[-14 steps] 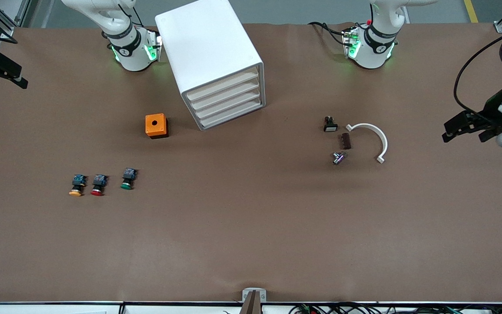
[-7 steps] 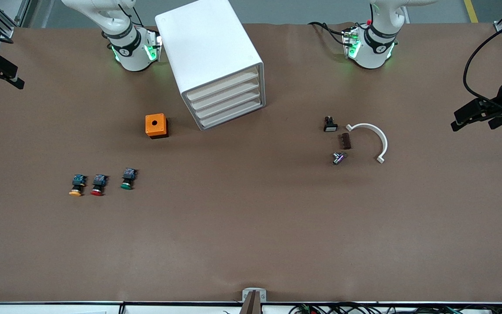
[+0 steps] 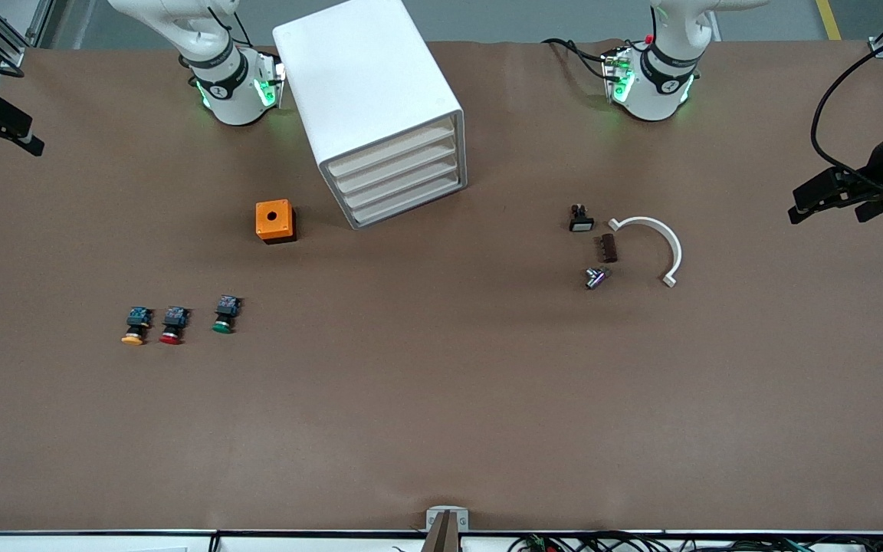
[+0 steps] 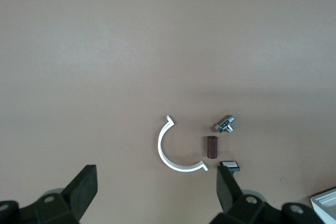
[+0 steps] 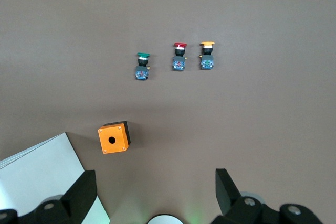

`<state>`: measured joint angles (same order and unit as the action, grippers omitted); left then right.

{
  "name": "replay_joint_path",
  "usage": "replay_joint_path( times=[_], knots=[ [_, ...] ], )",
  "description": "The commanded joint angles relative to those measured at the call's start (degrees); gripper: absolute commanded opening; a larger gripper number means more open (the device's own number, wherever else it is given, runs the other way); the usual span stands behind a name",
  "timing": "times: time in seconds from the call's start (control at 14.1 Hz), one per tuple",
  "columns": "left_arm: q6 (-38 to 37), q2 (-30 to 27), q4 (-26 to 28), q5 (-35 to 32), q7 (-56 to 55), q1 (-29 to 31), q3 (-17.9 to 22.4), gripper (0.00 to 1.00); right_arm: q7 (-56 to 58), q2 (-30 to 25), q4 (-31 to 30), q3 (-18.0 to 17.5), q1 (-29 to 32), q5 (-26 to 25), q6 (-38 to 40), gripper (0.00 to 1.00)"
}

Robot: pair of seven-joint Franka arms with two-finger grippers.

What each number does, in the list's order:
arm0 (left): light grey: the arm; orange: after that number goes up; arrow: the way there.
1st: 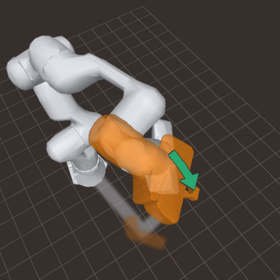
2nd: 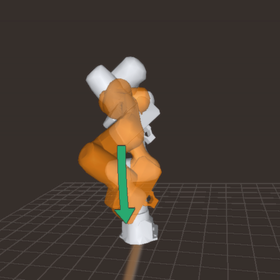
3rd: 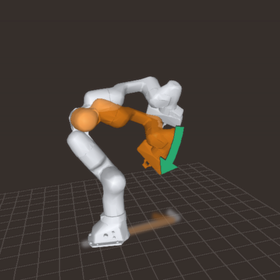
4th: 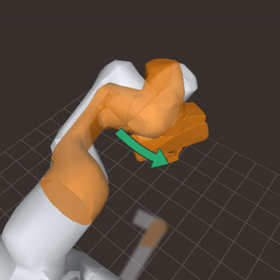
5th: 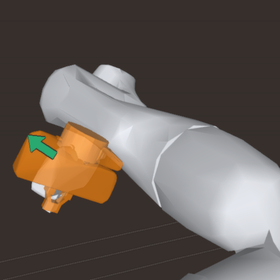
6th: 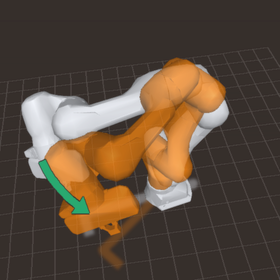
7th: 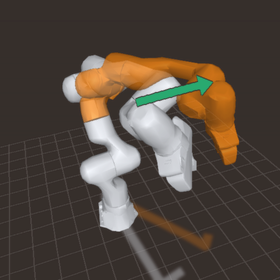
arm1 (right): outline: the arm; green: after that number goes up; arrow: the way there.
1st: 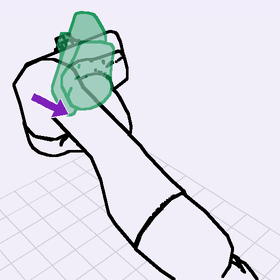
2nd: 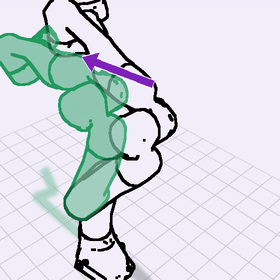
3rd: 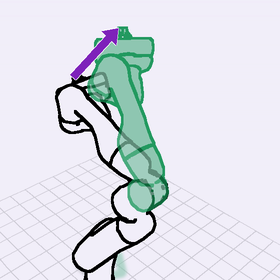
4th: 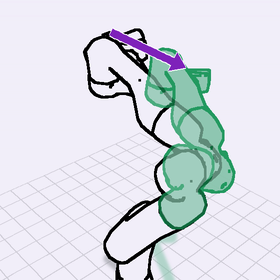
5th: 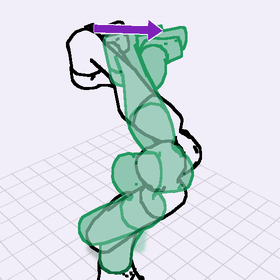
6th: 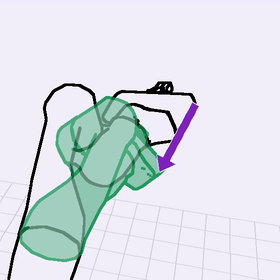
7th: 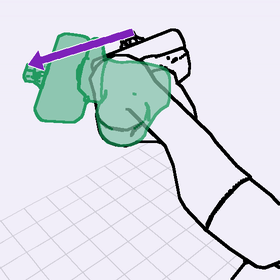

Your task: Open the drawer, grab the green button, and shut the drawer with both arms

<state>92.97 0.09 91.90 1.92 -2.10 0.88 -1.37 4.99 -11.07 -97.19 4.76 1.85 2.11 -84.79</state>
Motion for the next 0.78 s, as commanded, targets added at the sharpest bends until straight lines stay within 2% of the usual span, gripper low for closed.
replay_joint_path(
  times=[0.0,0.71],
  knots=[
    [-1.91,0.26,-1.54,-1.48,0.52,0.44,-0.92,1.0,-1.12,-1.59,-1.43,-0.1,-0.01,-0.17,-0.12,1.0],
    [-3.49,0.7,-2.69,-0.87,0.17,0.53,-0.92,1.0,-1.47,-1.59,-1.43,-0.89,-0.27,-2.02,-0.73,1.0]
  ],
)
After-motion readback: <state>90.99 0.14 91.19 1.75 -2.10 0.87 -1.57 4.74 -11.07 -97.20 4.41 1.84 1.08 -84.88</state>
